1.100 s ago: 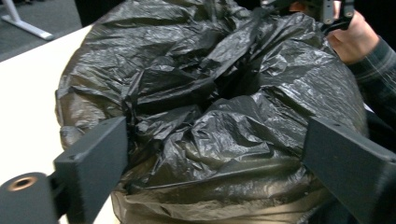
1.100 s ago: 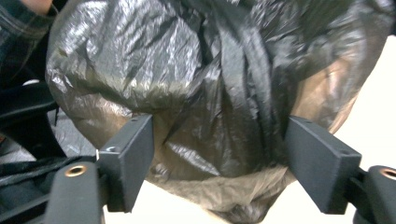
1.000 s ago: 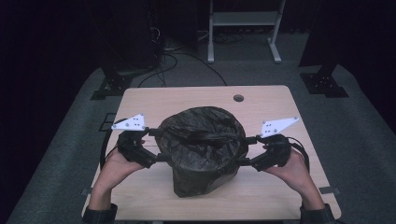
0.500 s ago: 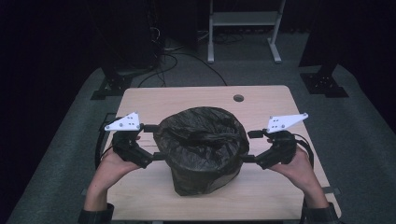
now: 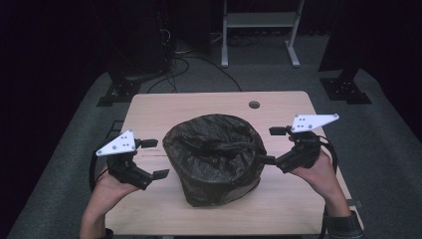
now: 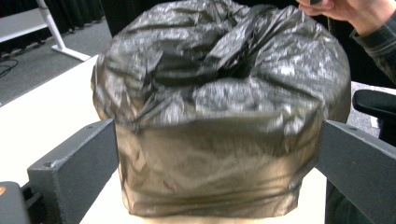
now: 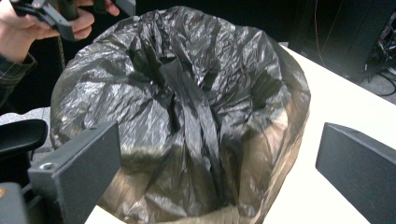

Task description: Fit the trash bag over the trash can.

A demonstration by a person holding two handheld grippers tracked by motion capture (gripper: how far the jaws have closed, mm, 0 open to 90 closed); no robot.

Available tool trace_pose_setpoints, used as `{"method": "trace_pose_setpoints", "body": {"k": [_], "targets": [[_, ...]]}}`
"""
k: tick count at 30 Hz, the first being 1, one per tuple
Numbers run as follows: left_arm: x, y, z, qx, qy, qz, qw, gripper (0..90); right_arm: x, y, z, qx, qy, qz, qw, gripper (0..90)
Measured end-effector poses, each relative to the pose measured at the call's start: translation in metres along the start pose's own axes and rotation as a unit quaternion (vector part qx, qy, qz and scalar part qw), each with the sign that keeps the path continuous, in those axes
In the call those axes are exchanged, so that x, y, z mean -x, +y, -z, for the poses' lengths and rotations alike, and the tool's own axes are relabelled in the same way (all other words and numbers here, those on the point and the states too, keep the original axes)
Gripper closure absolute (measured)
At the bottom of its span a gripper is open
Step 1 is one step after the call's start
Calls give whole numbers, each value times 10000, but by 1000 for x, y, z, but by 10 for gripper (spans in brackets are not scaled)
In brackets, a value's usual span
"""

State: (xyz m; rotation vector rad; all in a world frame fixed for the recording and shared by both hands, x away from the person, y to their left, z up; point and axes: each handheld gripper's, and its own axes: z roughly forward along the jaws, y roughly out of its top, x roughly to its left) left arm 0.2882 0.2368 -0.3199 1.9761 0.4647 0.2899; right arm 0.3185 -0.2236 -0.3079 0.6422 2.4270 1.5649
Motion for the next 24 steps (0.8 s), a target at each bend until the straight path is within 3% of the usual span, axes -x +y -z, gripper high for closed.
{"method": "trace_pose_setpoints", "body": {"k": [6, 11, 13, 21, 24], "targets": [[1, -24, -1, -121, 84, 52, 9999, 0, 0, 8, -5, 74, 19, 86, 9999, 0], [1, -46, -10, -447, 217, 8, 9988, 0, -1, 15, -10, 109, 39, 163, 9998, 0], [1, -56, -14, -623, 310, -13, 9976, 0, -2, 17, -12, 114, 46, 180, 9998, 0], [-2, -94, -29, -951, 407, 146, 9945, 0, -5, 26, -25, 119, 212, 289, 9993, 0], [-5, -109, -36, -1158, 510, 191, 9918, 0, -8, 29, -30, 110, 267, 348, 9990, 0]]}}
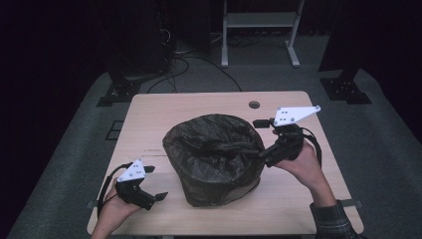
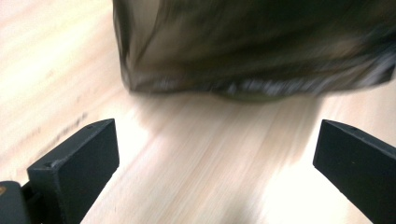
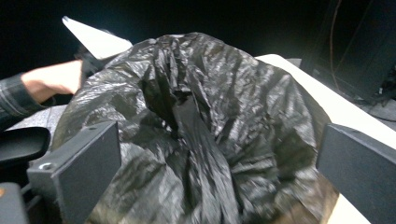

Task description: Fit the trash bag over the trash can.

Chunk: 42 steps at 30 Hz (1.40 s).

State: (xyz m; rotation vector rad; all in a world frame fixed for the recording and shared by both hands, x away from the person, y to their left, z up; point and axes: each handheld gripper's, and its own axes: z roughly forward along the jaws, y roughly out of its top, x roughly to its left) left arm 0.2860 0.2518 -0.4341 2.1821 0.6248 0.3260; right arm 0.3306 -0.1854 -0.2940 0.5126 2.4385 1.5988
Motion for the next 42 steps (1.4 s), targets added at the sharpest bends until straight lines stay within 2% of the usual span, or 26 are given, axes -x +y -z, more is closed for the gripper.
{"method": "trace_pose_setpoints", "body": {"k": [7, 10, 13, 15, 18, 23, 28, 33, 37, 40, 42], "targets": [[-6, -25, -14, -295, 104, 154, 9994, 0, -4, 7, -13, -41, 101, 110, 9999, 0], [-8, -31, -18, -329, 126, 207, 9992, 0, -5, 9, -19, -106, 147, 150, 9997, 0], [-9, -34, -23, -528, 230, 152, 9982, 0, -6, 11, -27, -198, 188, 234, 9994, 0], [-10, -35, -28, -631, 227, 141, 9976, 0, -7, 13, -33, -249, 221, 295, 9990, 0], [-9, -38, -31, -503, 168, 204, 9984, 0, -7, 13, -44, -421, 281, 333, 9982, 0], [-10, -38, -31, -492, 145, 170, 9985, 0, -3, 11, -63, -758, 323, 377, 9959, 0], [-11, -38, -31, -495, 139, 163, 9985, 0, -2, 13, -74, -1002, 201, 511, 9935, 0], [-11, -38, -31, -497, 137, 166, 9985, 0, -4, 14, -84, -1302, 122, 705, 9889, 0], [-11, -38, -31, -496, 134, 169, 9985, 0, -9, 14, -95, -1673, 56, 925, 9815, 0], [-11, -38, -31, -498, 134, 169, 9985, 0, -10, 15, -97, -1847, 99, 909, 9785, 0], [-11, -38, -31, -498, 133, 168, 9985, 0, -10, 16, -99, -2040, 125, 917, 9746, 0]]}}
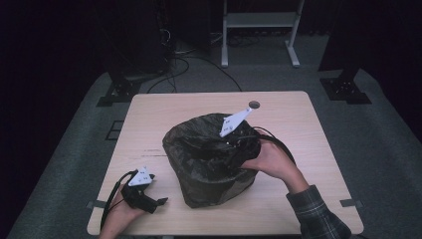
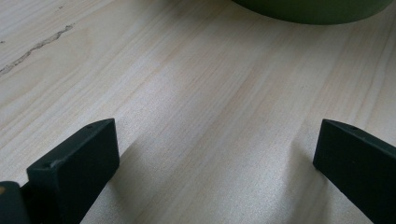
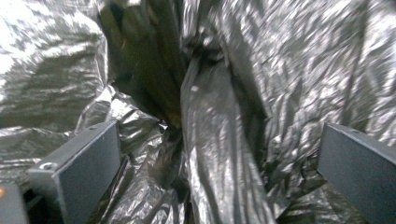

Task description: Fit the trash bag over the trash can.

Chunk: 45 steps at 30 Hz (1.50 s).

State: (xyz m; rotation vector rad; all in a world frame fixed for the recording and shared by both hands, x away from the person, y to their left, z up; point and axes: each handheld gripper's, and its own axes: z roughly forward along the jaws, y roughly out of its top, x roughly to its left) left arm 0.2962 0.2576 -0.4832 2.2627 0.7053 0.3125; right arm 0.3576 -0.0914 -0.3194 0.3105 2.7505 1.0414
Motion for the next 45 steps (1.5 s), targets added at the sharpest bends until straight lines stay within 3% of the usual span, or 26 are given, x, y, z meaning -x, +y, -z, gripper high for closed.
{"method": "trace_pose_setpoints", "body": {"k": [4, 10, 13, 17, 21, 25, 28, 35, 39, 45], "targets": [[0, 0, 0, 1, 0, 1, 10000, 0, 0, 5, -5, -481, 132, -24, 9988, 0], [0, 0, 0, 0, 0, 0, 10000, 0, 1, 8, -10, -901, 267, -34, 9956, 0], [0, 0, 0, 2, -1, 3, 10000, 0, 1, 10, -13, -1168, 323, -73, 9926, 0], [0, 0, 0, 3, -1, 5, 10000, 0, 1, 13, -18, -1597, 407, -177, 9862, 0], [0, 0, 0, 3, 0, 5, 10000, 0, 1, 14, -20, -1779, 442, -175, 9829, 0], [0, 0, 0, 2, 2, 7, 10000, 0, 1, 15, -16, -1620, 436, -178, 9857, 0], [0, 0, 0, 2, 1, 7, 10000, 0, 2, 22, 0, -1220, 297, -159, 9920, 0], [0, 0, 0, 3, 7, 14, 10000, 0, 6, 48, 20, -668, 113, -92, 9977, 0], [0, 0, 0, 2, 8, 12, 10000, 0, 10, 60, 11, -614, 191, -98, 9979, 0], [0, 0, 0, 3, 8, 14, 10000, 0, 14, 74, -17, -678, 344, -149, 9970, 0]]}}
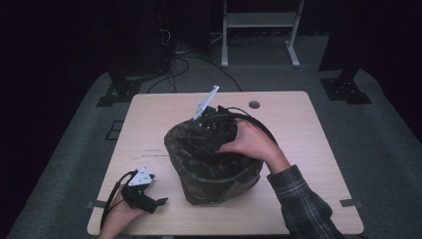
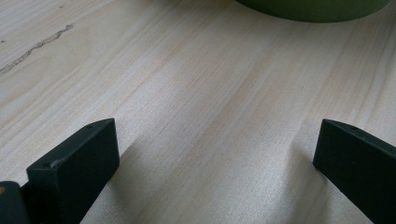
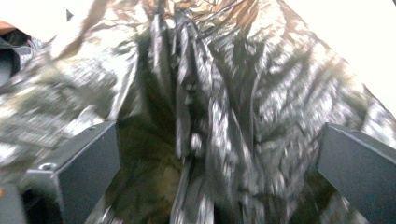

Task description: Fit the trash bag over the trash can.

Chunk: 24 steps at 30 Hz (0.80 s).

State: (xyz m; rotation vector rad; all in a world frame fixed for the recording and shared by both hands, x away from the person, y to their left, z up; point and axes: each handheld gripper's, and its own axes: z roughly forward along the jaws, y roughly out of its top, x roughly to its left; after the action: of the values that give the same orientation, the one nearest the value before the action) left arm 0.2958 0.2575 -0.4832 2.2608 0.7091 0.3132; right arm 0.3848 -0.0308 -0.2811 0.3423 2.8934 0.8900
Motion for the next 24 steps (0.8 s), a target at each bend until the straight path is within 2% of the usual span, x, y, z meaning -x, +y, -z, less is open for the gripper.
{"method": "trace_pose_setpoints", "body": {"k": [9, 16, 20, 24], "targets": [[0, 0, 0, 2, -1, 1, 10000, 0, 4, 9, -41, -396, 138, -81, 9991, 0], [0, 0, 0, 1, -6, -4, 10000, 0, 3, 9, -61, -641, 162, -28, 9978, 0], [0, 0, 0, 2, -6, -2, 10000, 0, 2, 9, -59, -595, 132, -17, 9981, 0], [0, 0, 0, 3, -7, -2, 10000, 0, -2, 6, -43, -445, 60, 13, 9990, 0]]}}
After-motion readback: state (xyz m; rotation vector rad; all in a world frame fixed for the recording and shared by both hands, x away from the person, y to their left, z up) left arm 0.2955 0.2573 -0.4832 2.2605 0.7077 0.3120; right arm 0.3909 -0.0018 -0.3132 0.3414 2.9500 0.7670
